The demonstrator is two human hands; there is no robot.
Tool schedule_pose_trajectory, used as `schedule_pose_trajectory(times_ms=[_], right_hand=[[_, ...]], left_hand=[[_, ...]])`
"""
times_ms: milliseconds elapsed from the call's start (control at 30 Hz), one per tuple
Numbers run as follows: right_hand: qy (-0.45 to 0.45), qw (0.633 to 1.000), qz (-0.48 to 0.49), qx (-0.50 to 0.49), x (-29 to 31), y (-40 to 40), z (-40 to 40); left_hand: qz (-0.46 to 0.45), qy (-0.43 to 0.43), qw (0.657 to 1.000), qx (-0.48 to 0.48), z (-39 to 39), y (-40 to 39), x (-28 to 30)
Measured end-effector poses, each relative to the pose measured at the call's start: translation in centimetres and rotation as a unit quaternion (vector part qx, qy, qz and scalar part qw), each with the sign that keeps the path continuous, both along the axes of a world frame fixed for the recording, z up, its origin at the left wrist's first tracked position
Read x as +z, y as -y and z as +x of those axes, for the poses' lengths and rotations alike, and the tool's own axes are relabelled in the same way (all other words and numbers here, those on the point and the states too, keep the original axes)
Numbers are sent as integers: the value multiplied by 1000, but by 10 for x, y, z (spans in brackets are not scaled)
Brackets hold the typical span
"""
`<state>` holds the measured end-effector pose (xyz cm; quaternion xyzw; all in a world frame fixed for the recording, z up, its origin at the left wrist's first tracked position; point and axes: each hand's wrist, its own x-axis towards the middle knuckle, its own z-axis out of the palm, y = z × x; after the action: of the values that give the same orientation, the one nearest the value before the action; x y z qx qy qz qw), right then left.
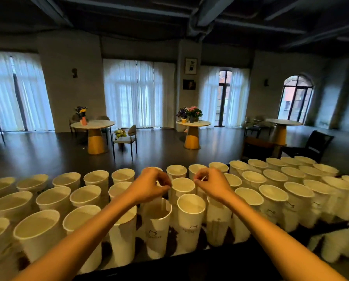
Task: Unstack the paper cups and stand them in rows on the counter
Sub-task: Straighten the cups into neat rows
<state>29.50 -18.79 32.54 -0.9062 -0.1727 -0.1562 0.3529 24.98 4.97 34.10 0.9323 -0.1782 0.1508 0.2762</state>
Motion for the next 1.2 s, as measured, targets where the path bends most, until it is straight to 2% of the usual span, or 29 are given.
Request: schedule_pose_trajectory(times_ms=[200,400,767,1000,1200], right_hand=[[-7,1000,-12,-8,-1,79,35],[-13,999,-36,37,1,106,70],[-21,996,-69,60,14,66,158],[-33,967,-238,86,3,31,211],[-44,953,-287,84,-13,17,228]], left_hand=[[-2,-13,998,56,9,48,3],[-6,-27,993,112,19,74,4],[30,-26,991,130,46,73,10],[33,-42,991,126,81,70,8],[52,-57,992,104,93,76,-3]])
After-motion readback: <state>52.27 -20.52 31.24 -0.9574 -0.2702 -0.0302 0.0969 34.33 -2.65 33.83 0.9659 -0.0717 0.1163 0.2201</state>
